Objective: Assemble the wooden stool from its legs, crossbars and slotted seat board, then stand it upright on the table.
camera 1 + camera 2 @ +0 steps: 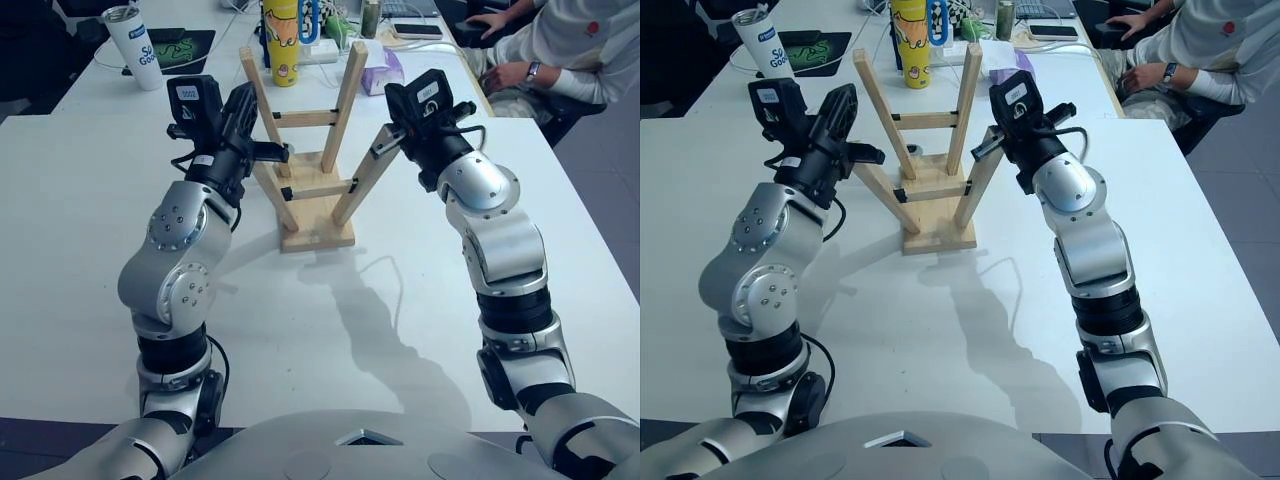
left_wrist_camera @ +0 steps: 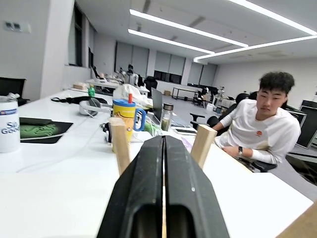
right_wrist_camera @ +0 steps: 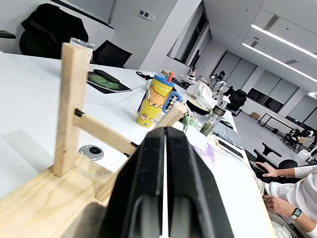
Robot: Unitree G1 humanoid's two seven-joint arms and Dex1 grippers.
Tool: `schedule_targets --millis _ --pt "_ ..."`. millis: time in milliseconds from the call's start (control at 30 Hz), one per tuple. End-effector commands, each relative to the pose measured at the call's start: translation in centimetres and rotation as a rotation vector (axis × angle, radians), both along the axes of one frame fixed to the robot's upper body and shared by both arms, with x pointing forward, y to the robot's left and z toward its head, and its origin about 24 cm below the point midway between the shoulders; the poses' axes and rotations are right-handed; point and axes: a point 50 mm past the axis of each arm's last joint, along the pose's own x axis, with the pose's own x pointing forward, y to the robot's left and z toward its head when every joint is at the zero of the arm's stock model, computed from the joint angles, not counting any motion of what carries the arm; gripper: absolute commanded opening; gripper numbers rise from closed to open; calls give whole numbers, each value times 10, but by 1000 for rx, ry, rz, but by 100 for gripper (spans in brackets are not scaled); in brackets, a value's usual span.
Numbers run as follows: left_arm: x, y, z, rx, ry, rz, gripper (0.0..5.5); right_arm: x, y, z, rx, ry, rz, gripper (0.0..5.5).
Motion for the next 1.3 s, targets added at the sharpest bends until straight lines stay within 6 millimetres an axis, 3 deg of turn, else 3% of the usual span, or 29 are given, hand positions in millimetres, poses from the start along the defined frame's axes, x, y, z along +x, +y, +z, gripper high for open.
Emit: schedule_targets --millis 33,200,333,433,567,800,833,900,967,1033,1133,1200,1300 --pt "7 -8 -50 72 239 -35 1 -3 9 -38 -37 217 63 0" --pt "11 -5 -23 120 90 -13 1 -1 11 -25 -43 144 72 0" --pt "14 11 8 99 -71 81 1 6 4 16 140 -73 -10 0" --pt "19 31 17 97 -125 187 1 13 -17 41 278 -219 -151 0" --pt "17 48 32 93 -194 272 1 37 -59 19 168 -167 -365 0" --pt "16 59 30 108 -188 328 1 47 -81 -50 -38 87 -63 0" --pt "16 59 31 109 -192 332 1 46 -75 -55 -69 117 17 0" --pt "16 63 32 122 -192 350 1 34 -41 -57 -93 153 286 0" --pt "18 68 34 121 -186 374 1 -3 4 -42 -6 193 693 0" --pt "18 73 39 120 -197 393 1 -35 31 -20 51 183 968 0" --pt "17 84 49 130 -227 440 1 -36 45 3 100 118 995 0" --pt "15 95 56 137 -257 492 1 -31 36 6 98 112 940 0" --pt "10 113 64 144 -293 561 1 1 11 10 89 -1 588 0"
